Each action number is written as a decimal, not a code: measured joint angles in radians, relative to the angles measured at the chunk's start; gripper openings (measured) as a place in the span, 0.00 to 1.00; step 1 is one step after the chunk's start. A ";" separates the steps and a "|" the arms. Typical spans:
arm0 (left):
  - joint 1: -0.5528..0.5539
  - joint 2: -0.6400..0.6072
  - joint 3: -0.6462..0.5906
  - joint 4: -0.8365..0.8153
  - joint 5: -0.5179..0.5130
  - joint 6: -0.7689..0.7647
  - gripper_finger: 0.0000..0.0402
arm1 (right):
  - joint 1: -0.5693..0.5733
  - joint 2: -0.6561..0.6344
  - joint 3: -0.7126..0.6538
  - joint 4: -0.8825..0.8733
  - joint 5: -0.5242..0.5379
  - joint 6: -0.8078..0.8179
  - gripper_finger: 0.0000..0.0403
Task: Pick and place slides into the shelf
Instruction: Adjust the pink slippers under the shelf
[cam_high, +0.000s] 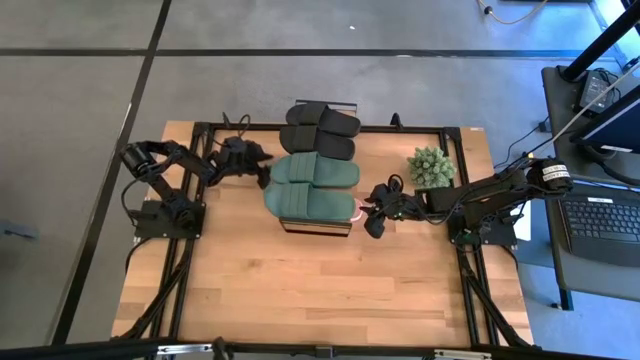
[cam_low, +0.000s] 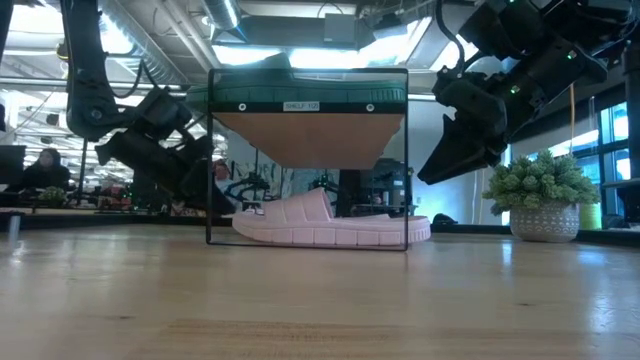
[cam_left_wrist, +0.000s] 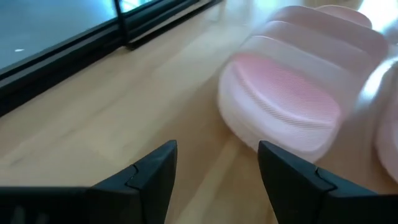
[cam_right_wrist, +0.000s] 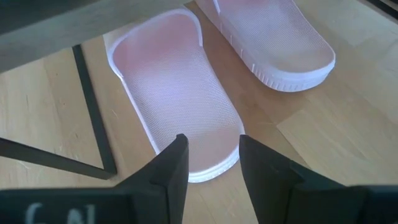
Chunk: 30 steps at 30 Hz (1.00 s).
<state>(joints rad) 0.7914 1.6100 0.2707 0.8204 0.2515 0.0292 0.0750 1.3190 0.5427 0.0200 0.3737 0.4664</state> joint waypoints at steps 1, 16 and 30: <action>0.006 0.000 0.000 0.000 -0.007 0.000 0.54 | 0.000 0.000 0.000 0.000 0.000 0.000 0.35; 0.014 0.000 0.000 -0.026 -0.025 0.000 0.54 | 0.000 0.101 0.000 -0.068 -0.030 0.023 0.35; 0.013 0.000 0.000 -0.048 -0.026 0.007 0.54 | -0.051 0.178 0.000 0.005 -0.027 0.025 0.35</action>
<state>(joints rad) 0.8047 1.6100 0.2703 0.7721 0.2256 0.0364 0.0243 1.4968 0.5423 0.0247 0.3470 0.4916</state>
